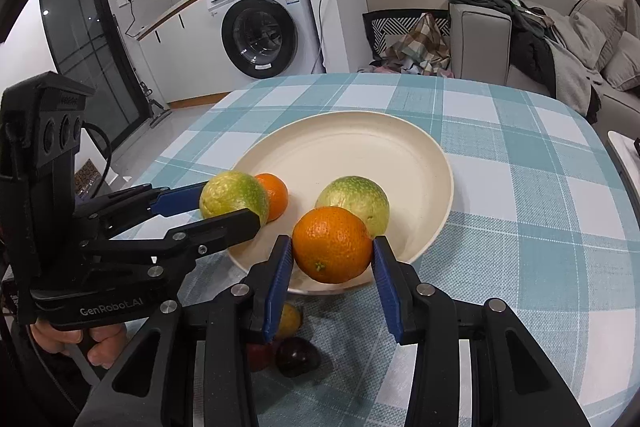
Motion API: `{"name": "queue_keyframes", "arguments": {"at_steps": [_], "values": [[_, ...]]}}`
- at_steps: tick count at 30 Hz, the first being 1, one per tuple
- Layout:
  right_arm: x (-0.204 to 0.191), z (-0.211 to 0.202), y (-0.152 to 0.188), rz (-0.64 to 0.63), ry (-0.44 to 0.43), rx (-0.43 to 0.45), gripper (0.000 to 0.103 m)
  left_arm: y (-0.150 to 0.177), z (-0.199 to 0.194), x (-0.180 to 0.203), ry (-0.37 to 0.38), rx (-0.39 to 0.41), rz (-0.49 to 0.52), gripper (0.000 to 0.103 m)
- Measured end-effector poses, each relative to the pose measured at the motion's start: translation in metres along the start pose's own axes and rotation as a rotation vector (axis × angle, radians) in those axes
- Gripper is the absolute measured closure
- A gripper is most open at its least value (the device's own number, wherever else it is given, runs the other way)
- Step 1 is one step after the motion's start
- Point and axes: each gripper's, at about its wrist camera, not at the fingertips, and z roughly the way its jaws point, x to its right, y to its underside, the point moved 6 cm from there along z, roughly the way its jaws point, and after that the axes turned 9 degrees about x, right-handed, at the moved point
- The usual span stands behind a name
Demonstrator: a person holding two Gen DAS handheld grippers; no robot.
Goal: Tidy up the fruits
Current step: 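Place both fruits on the cream plate and open both tools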
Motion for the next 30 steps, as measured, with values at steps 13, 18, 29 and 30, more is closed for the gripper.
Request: {"name": "queue_keyframes", "arguments": {"at_steps": [13, 18, 29, 30], "values": [[0.011, 0.011, 0.0, -0.009, 0.038, -0.011, 0.062, 0.009, 0.019, 0.0, -0.009, -0.035, 0.017, 0.052], [0.013, 0.013, 0.0, -0.009, 0.042, -0.005, 0.062, 0.009, 0.021, 0.0, -0.009, -0.036, 0.019, 0.052], [0.01, 0.011, 0.001, -0.008, 0.032, -0.003, 0.061, 0.006, 0.007, -0.004, -0.017, -0.008, 0.015, 0.047], [0.009, 0.01, 0.002, -0.009, 0.032, 0.001, 0.061, 0.006, 0.004, -0.005, -0.015, -0.004, 0.012, 0.043]]}}
